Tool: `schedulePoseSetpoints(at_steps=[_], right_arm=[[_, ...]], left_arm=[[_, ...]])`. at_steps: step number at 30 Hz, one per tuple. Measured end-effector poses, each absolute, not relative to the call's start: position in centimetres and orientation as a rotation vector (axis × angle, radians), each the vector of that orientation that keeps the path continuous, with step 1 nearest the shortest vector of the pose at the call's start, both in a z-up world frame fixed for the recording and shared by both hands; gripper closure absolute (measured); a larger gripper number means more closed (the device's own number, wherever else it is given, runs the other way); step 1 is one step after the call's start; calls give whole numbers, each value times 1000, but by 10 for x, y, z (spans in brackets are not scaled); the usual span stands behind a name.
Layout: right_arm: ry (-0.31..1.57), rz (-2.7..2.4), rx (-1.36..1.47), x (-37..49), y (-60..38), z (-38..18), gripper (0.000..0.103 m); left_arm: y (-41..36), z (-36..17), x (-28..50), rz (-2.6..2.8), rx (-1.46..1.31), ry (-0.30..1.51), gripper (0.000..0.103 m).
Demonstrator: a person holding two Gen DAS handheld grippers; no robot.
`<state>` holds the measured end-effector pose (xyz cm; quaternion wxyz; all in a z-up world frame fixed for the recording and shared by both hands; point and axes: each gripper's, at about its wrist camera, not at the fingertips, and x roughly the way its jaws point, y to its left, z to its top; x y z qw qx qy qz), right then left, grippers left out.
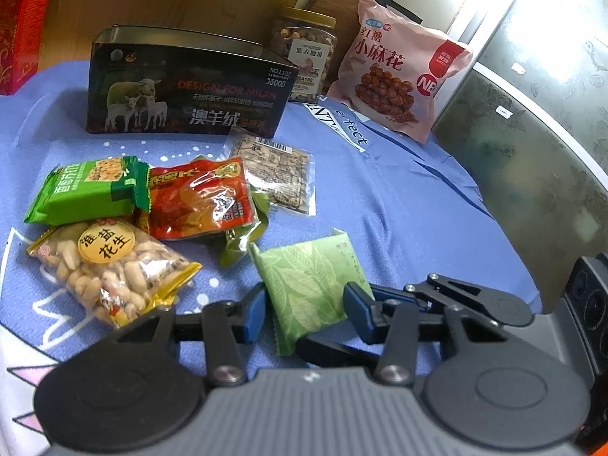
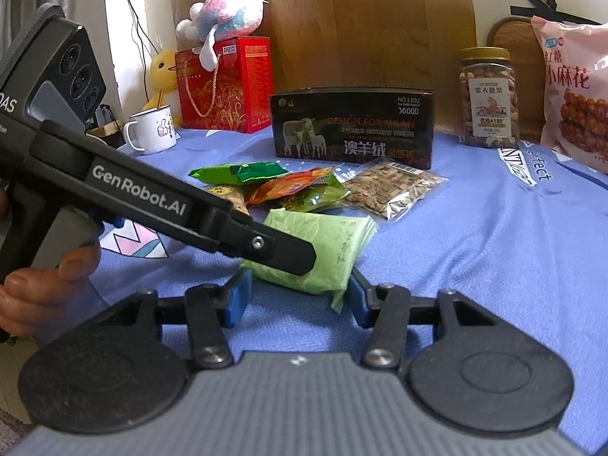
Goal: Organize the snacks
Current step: 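Close the left tool on the pale green packet and lift it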
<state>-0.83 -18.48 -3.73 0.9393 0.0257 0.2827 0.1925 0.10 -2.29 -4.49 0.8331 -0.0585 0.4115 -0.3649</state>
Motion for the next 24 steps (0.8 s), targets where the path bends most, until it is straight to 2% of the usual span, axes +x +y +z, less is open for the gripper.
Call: schedulePoseSetpoints(at_steps=[12,24], right_arm=[[504,397,71,-17,-190,-34,53],[518,394,72,-16,-188,-35,53]], left_arm=[[-22,-33,-6,-774,-111,819,60],[-25,-37,-6,-764,-99,824,60]])
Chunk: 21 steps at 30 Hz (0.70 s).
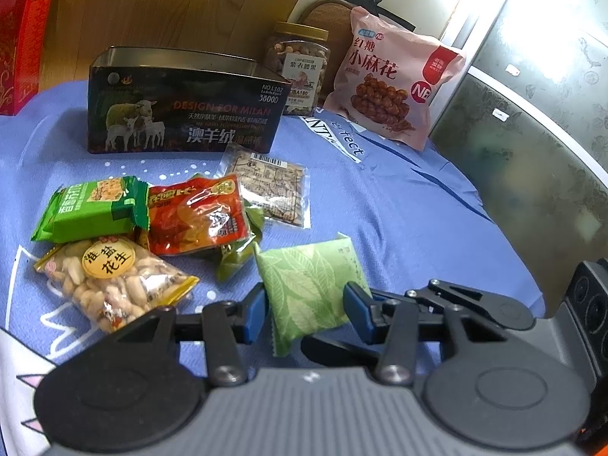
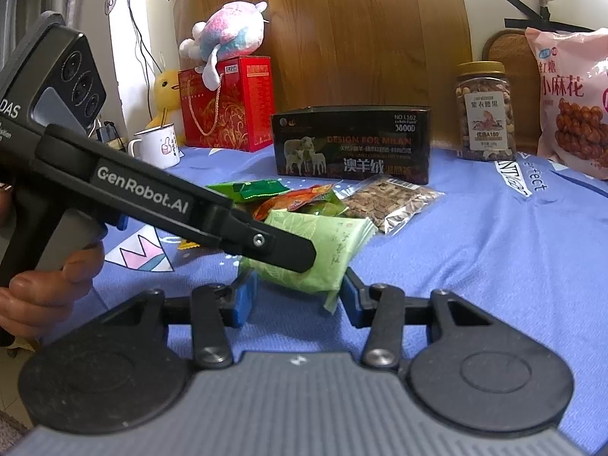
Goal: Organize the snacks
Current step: 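Close the left tool on the pale green packet and lift it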
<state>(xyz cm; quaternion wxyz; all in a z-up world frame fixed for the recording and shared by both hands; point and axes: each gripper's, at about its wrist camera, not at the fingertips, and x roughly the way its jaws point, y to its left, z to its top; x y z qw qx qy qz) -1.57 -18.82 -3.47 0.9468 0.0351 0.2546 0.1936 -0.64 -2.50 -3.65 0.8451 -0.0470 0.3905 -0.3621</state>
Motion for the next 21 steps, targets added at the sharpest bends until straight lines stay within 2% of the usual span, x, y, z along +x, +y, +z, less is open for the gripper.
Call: schedulePoseSetpoints(at_steps=[21], right_arm=[[533,395,68,-14,-188,-36,53]], left_arm=[[-25,-41,-4,-760,-104,840,58]])
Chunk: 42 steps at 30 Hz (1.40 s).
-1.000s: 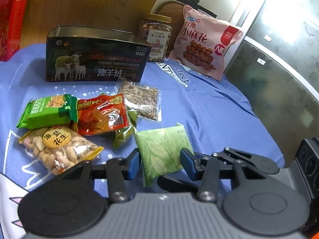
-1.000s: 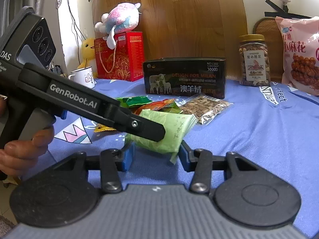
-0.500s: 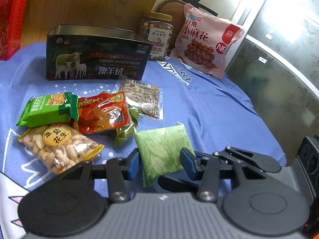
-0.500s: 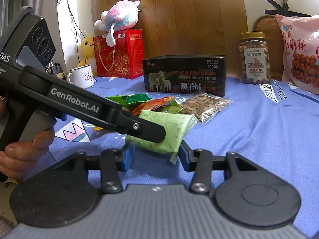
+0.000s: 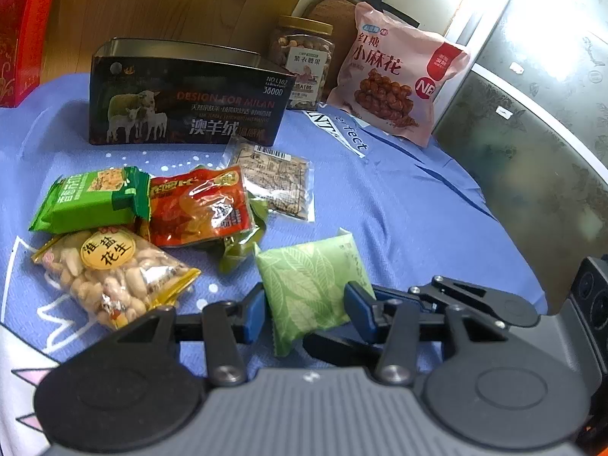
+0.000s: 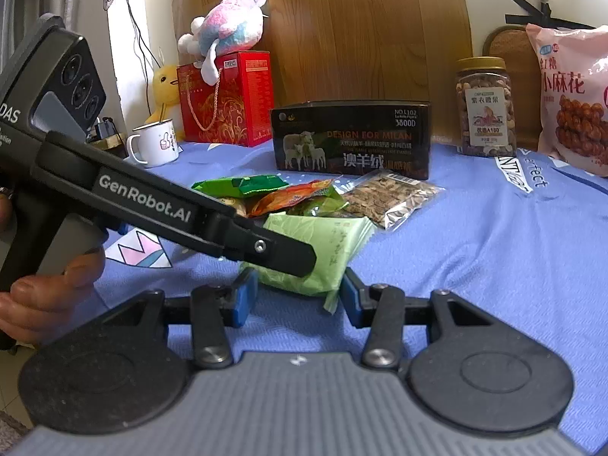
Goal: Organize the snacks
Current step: 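Close the left tool on the pale green packet and lift it, then carry the pale green packet into the black tin and open the left tool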
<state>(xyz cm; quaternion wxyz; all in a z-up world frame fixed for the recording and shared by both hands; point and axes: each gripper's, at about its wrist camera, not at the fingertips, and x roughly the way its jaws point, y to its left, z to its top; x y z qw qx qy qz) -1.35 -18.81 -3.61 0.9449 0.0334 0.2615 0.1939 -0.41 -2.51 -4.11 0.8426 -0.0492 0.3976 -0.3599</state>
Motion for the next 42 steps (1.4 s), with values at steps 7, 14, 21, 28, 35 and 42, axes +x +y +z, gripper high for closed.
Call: schedulePoseSetpoints(at_steps=[7,14,21,28,35,42], right_arm=[[524,391,67,-15,-190,-35,53],[457,372,120,-18,-196,-20,54],[360,391,61,32,-185,19,54],[409,417,95,148,-163,38,54],[566,428,133,227,-142,26,51],[493,399,145,191,-160,25,51]], left_arm=[[-26,-40,-5,-763,-102,832,58],[-27,-12,-6,-778,-96,745,59],[-12,31,38,-752,-130,640,59],[-1,45,139,-638,-200,644,59],[-10,32,197,-491,-82,680,55],[35,46,165,-506,-136,594,49]])
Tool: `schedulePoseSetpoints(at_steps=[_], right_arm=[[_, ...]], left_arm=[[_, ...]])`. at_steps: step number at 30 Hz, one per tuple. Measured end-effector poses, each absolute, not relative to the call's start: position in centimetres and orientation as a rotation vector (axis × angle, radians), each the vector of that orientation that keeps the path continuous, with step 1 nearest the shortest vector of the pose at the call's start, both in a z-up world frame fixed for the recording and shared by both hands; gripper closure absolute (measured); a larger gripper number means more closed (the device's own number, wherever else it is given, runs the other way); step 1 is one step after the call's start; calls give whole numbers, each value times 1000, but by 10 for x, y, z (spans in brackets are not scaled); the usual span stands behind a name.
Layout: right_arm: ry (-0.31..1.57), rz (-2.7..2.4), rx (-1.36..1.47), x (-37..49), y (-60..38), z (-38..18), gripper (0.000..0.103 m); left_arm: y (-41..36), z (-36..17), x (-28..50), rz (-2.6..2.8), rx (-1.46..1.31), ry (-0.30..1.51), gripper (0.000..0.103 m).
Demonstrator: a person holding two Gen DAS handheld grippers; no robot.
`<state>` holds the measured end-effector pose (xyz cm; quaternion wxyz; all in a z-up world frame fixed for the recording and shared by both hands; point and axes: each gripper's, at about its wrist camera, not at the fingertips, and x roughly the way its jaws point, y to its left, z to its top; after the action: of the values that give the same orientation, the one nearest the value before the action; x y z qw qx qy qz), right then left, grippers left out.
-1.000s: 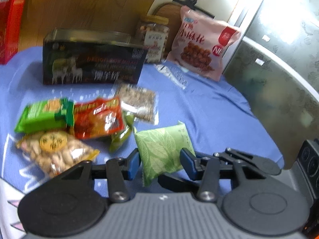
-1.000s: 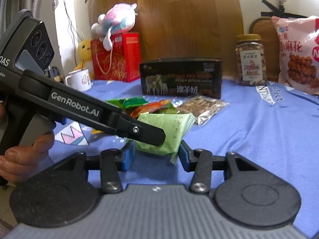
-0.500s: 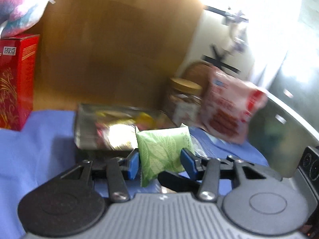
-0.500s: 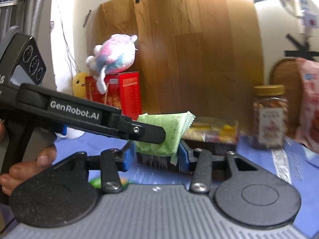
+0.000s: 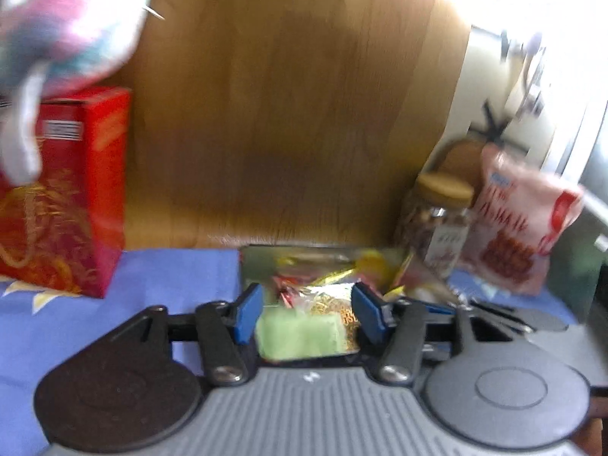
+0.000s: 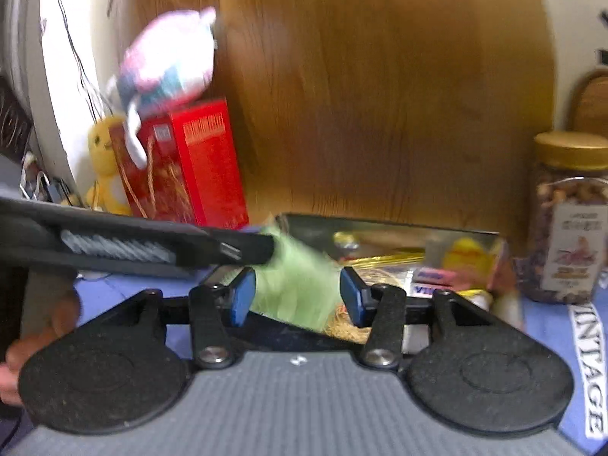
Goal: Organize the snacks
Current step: 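Carry the pale green packet into the black tin and open the left tool, then grasp the clear seed bag beside the tin with the left tool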
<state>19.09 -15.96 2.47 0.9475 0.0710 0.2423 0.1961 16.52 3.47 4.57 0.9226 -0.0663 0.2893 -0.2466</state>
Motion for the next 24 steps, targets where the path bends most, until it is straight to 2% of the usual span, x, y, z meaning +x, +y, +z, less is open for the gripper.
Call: schedulePoseSetpoints(at_steps=[7,13,24], right_arm=[[447,312,309,129,-221,15,51],[583,151,506,113,-280,-18,52],[642,152,705,121,-299,-54,53]], left_arm=[[59,32,127,-561,-183,645,50],[24,6,114,-658,-144,723,52],[-44,-37,157,-668,-160,904,52]])
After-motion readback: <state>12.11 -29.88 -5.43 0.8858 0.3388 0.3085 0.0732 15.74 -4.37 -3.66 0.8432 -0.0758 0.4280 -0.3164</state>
